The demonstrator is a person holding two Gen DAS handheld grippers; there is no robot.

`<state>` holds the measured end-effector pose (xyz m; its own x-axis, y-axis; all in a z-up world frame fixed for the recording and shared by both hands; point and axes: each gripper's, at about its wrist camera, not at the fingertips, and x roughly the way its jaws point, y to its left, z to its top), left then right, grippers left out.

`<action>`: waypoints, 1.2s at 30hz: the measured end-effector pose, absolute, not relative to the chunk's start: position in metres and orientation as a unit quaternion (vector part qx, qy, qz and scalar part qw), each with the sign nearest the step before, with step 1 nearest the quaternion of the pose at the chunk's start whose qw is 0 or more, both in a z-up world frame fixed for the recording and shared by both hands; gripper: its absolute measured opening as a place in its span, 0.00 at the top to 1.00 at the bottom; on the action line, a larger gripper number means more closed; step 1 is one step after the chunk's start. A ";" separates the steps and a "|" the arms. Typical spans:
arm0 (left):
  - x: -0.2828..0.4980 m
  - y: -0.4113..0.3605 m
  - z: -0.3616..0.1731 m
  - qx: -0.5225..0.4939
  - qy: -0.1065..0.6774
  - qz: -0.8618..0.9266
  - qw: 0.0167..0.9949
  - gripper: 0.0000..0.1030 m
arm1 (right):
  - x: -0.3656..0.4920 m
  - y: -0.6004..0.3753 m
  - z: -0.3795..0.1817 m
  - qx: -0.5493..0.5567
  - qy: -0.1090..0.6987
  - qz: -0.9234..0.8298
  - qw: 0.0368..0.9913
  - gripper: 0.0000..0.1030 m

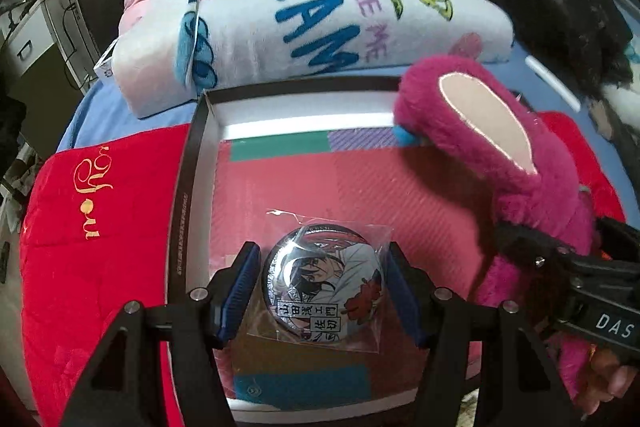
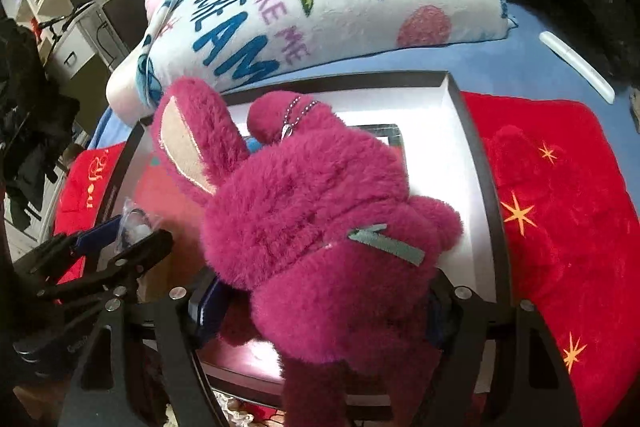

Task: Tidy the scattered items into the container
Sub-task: 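Lower badge into box and open left tool while right tool releases bunny inside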

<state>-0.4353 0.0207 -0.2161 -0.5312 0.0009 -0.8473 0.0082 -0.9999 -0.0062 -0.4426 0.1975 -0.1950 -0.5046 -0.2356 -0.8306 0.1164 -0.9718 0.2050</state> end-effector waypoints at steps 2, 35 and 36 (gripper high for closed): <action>-0.437 0.021 -0.223 0.489 0.007 -0.872 0.005 0.38 | -0.442 0.197 -0.199 0.490 -0.063 -0.864 0.097 0.25; -0.434 0.022 -0.233 0.510 -0.006 -0.860 0.009 0.01 | -0.431 0.200 -0.218 0.497 -0.060 -0.863 0.076 0.00; -0.434 0.023 -0.232 0.510 -0.009 -0.860 0.007 0.00 | -0.430 0.201 -0.217 0.498 -0.065 -0.861 0.077 0.00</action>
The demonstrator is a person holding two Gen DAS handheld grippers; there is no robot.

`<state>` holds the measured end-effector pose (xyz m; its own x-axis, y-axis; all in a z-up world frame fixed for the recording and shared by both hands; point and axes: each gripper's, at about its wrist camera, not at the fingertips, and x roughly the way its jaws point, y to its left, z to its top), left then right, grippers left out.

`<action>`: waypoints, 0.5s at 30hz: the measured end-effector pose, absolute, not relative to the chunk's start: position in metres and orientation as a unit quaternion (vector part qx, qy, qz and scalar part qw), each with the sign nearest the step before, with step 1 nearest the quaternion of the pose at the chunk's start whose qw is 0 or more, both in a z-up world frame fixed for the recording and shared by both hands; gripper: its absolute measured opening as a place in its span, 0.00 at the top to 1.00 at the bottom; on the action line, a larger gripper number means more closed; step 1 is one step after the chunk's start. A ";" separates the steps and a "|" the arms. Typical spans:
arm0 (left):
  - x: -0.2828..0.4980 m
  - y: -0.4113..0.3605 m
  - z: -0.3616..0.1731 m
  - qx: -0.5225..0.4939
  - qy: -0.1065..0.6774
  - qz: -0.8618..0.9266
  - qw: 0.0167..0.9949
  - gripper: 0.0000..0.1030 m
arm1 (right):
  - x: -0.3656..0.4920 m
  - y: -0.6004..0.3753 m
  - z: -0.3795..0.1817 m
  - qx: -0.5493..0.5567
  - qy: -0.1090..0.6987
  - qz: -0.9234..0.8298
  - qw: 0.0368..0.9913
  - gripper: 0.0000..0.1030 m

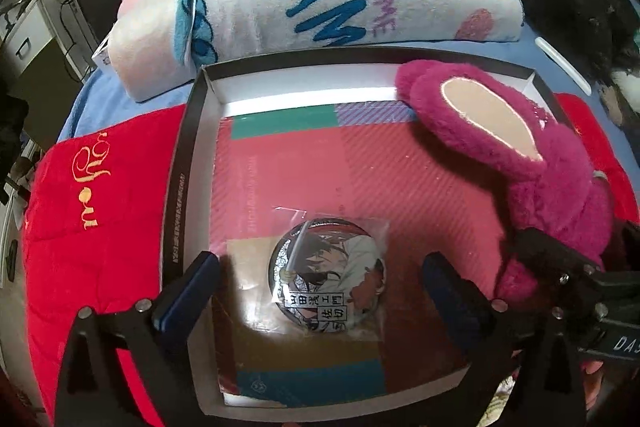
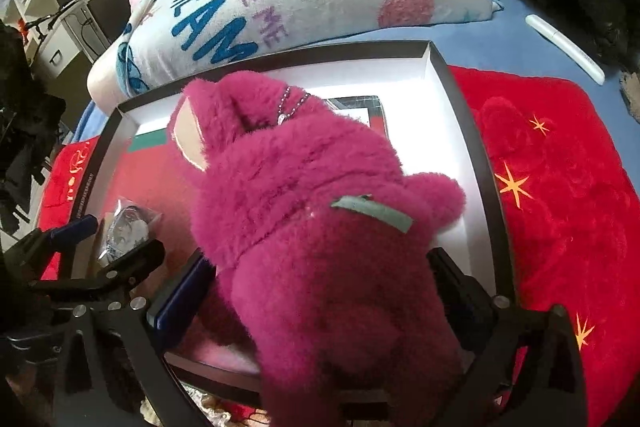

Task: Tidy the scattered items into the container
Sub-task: 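Lower badge into box and open left tool while right tool releases bunny inside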

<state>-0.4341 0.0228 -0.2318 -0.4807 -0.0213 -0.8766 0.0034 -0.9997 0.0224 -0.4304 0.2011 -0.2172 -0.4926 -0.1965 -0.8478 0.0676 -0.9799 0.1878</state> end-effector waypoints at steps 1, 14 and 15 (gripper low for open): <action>-0.434 0.024 -0.229 0.508 -0.013 -0.861 0.007 0.00 | -0.430 0.202 -0.217 0.498 -0.068 -0.861 0.076 0.00; -0.394 0.015 -0.132 0.448 0.000 -0.894 -0.001 0.00 | -0.410 0.207 -0.147 0.469 -0.086 -0.875 0.084 0.00; -0.387 0.014 -0.123 0.445 0.000 -0.895 0.000 0.00 | -0.406 0.207 -0.139 0.465 -0.088 -0.877 0.085 0.00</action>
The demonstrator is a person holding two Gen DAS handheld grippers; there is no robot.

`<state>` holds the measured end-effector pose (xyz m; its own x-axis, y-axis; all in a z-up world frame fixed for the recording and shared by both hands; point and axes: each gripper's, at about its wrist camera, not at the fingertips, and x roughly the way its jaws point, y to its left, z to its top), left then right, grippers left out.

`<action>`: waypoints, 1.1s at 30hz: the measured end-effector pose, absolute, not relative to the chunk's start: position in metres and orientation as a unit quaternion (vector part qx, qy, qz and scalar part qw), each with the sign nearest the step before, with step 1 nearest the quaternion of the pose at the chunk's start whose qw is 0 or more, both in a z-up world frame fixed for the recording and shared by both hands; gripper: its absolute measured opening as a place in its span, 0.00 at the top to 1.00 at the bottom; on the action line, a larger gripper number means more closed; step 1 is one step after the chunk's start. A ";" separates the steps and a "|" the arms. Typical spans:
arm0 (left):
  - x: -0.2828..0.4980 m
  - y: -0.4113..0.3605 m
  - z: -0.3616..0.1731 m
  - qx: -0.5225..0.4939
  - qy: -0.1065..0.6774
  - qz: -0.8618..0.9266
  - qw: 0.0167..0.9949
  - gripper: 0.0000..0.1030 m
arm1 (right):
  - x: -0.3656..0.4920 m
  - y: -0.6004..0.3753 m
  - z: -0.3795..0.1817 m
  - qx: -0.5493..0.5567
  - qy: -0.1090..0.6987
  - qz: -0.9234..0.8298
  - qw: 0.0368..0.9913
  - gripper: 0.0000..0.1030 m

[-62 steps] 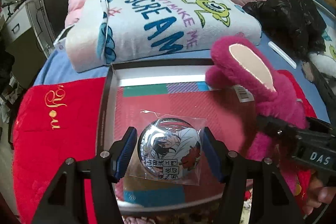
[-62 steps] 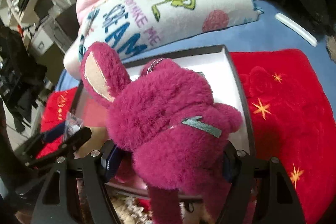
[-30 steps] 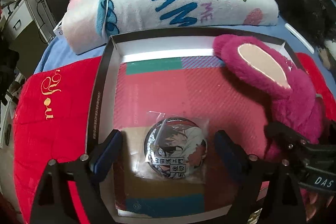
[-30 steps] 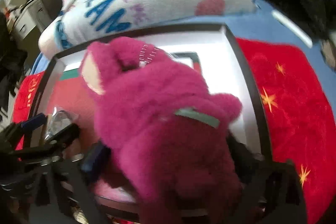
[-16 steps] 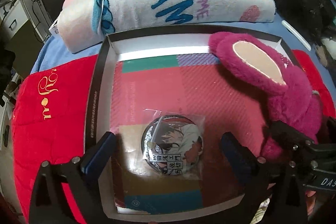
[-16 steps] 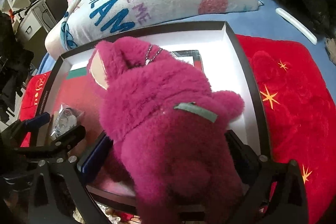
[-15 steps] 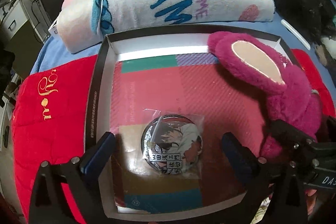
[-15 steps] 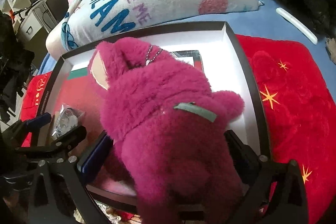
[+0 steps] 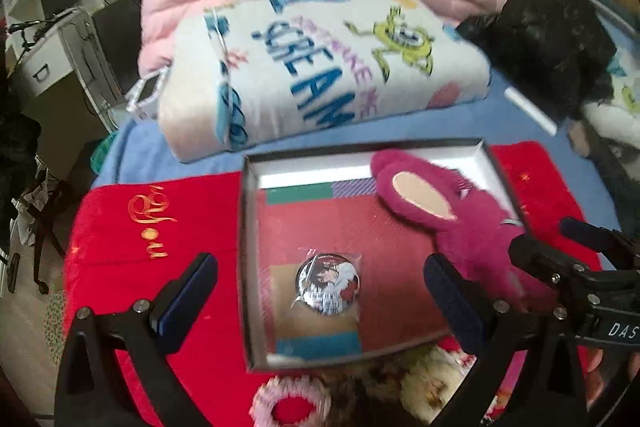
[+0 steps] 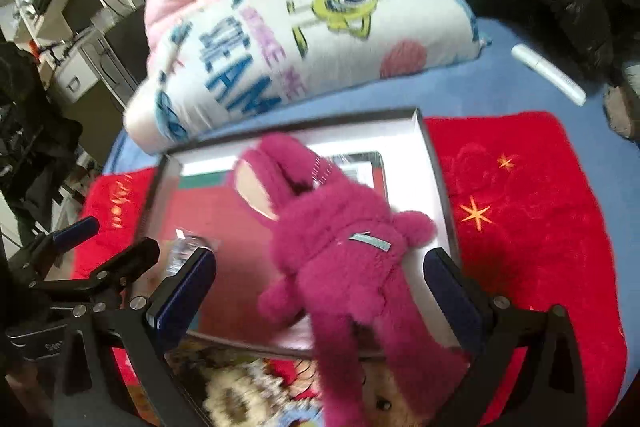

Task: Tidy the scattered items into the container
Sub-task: 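Lower badge into box and open left tool while right tool releases bunny inside, then withdraw both open tools from the box back over the item pile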

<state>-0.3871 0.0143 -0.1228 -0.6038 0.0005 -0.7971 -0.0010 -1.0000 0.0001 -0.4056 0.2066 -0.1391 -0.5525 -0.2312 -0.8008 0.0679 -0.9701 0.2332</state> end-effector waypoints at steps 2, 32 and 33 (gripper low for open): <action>-0.366 0.013 -0.098 -0.428 0.002 0.904 0.002 0.00 | -0.392 0.207 -0.119 0.455 -0.088 -0.881 0.093 0.00; -0.123 -0.019 -0.086 -0.335 -0.067 0.940 0.019 0.00 | -0.147 0.243 -0.055 0.308 -0.079 -0.942 0.106 0.00; -0.126 -0.018 -0.095 -0.346 -0.073 0.935 0.025 0.00 | -0.151 0.244 -0.063 0.314 -0.082 -0.940 0.105 0.00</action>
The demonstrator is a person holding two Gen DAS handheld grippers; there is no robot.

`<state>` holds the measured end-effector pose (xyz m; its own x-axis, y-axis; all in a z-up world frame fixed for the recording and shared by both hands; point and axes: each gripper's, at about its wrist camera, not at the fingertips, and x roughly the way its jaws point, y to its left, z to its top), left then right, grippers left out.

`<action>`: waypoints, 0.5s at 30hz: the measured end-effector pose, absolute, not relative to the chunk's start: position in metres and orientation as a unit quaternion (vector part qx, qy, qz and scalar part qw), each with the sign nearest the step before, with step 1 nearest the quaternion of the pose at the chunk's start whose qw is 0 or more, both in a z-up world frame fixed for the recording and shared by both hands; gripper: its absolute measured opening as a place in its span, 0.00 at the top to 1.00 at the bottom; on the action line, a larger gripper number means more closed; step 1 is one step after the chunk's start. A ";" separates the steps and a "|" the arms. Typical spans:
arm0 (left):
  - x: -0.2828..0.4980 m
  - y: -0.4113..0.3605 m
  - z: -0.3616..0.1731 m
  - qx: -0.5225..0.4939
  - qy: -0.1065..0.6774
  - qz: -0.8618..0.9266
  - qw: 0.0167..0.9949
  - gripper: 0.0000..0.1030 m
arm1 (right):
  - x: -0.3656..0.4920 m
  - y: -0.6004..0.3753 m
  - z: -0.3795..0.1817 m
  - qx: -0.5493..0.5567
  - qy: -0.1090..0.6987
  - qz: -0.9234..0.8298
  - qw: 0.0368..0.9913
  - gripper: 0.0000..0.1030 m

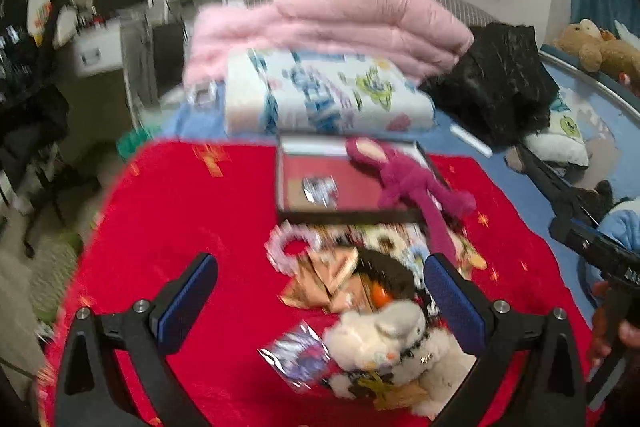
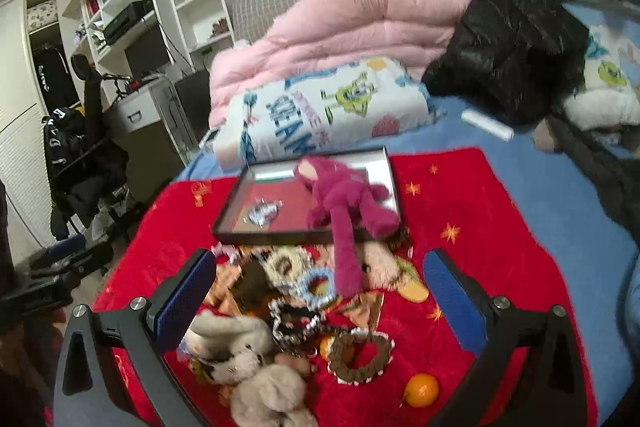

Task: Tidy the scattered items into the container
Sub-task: 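Withdraw both open tools from the box back over the item pile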

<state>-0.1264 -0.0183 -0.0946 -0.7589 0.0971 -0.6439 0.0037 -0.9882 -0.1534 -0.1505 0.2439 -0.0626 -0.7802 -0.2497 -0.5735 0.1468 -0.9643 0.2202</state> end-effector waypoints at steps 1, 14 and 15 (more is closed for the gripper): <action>-0.131 -0.015 -0.106 -0.363 -0.075 0.928 0.035 0.00 | -0.155 0.245 -0.072 0.322 -0.086 -0.937 0.103 0.00; -0.139 -0.002 -0.133 -0.395 -0.053 0.917 0.032 0.00 | -0.171 0.245 -0.113 0.363 -0.102 -0.920 0.104 0.00; -0.138 -0.002 -0.135 -0.397 -0.050 0.916 0.031 0.00 | -0.170 0.245 -0.114 0.365 -0.101 -0.920 0.102 0.00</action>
